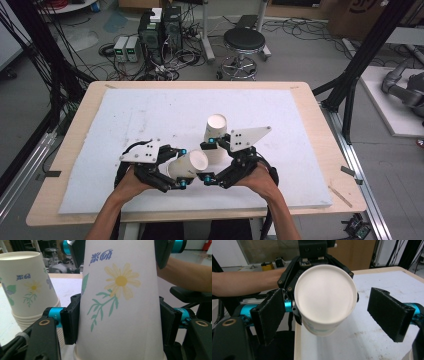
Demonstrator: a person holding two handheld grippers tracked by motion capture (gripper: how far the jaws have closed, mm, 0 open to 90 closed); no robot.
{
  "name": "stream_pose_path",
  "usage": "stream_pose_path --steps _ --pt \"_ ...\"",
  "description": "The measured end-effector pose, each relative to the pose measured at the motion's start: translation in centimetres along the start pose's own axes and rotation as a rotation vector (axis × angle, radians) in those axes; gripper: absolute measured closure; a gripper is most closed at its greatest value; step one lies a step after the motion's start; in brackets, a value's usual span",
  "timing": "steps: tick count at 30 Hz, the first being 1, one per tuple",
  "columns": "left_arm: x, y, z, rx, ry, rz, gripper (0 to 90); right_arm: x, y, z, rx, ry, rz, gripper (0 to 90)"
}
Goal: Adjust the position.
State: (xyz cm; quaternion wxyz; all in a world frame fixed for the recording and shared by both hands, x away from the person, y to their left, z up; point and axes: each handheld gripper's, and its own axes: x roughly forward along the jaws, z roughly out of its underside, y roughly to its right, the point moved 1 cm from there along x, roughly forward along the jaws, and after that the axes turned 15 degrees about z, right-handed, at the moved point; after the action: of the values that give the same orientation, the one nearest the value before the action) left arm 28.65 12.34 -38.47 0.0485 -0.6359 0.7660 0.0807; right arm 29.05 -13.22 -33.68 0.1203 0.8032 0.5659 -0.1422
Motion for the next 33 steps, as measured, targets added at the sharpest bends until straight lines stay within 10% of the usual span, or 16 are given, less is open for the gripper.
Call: stream_pose_path --steps 4,15,21,33 --pt "-0.6 0.5 -0.7 0.004 -0.045 0.005 33.3 -0.2 -0.1 0.2 -0.012 -0.038 0.017 14.9" --pt "-1.4 1.1 -3.3 -0.126 -0.425 0.018 32.7 -0.1 -0.8 -0.4 -0.135 -0.241 0.021 15.0" --pt "-1.1 1.0 -4.2 -0.170 -0.555 0.015 32.7 0.5 -1.1 -0.7 -0.189 -0.388 0.008 15.0" --pt "0.1 0.7 -5.0 -0.196 -0.691 0.016 32.8 1.1 -1.2 -1.1 -0.238 -0.536 0.007 15.1"
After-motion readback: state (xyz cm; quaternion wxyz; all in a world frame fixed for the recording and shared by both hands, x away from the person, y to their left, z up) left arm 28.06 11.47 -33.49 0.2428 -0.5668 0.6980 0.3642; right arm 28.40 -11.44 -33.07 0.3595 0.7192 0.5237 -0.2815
